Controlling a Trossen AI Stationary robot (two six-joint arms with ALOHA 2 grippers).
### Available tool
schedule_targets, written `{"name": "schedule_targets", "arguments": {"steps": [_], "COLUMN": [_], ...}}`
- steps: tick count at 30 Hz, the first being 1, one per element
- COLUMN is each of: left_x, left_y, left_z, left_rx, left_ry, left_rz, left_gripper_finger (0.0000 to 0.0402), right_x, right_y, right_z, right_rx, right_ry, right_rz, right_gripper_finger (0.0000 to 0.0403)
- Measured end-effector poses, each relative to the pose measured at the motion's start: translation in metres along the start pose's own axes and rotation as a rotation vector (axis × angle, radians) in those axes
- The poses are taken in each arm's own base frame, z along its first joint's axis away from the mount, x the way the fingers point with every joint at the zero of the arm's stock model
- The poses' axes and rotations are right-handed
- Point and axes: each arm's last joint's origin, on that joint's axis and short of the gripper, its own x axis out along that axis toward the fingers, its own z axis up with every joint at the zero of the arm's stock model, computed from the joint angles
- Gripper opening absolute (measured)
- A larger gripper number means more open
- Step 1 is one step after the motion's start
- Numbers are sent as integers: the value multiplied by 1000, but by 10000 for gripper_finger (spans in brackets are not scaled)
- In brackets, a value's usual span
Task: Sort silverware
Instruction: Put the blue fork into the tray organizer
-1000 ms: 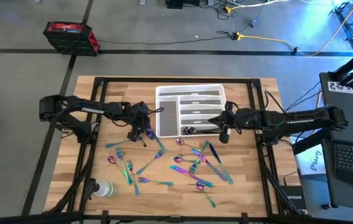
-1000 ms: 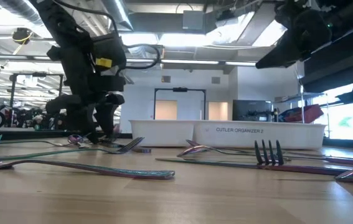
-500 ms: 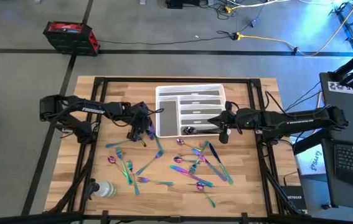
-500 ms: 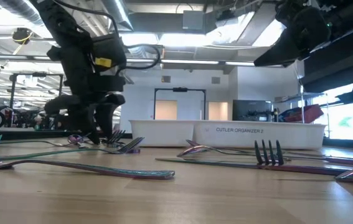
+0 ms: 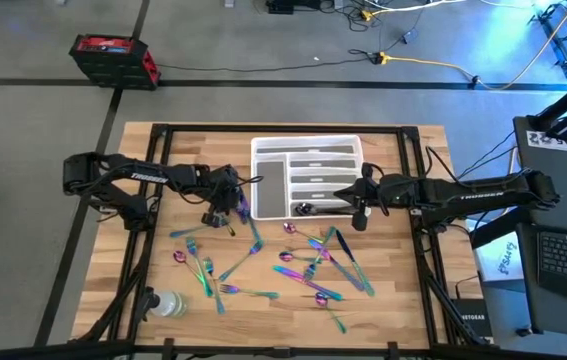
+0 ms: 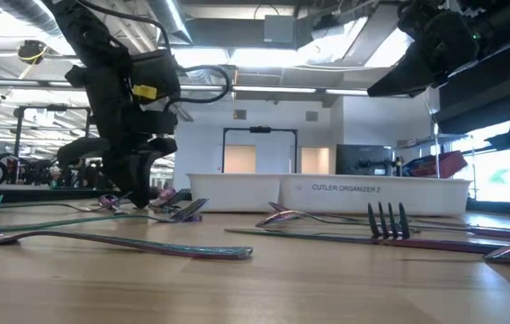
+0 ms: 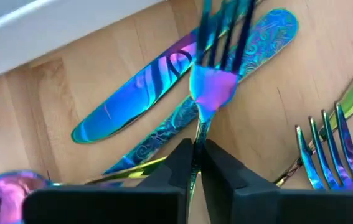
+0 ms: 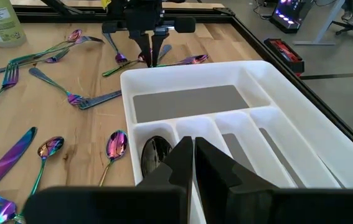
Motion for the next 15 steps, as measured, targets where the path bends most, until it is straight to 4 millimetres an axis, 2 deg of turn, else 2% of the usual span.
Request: {"name": "schedule_targets", "arguments": {"steps": [5, 15], "left_x": [-9, -56], "left_y": [1, 8], "left_z": [2, 15], "left_rx": [-24, -65], "left_ry": [26, 145], "left_rz": [21, -60], "left_gripper_finger": [2, 1], "right_x": [0, 0], "right_y": [0, 0], "right_z": [0, 0], "right_rx": [-1, -3], "right_ry": [0, 1], "right_rz": [0, 1], "right_gripper_finger": [1, 1]}}
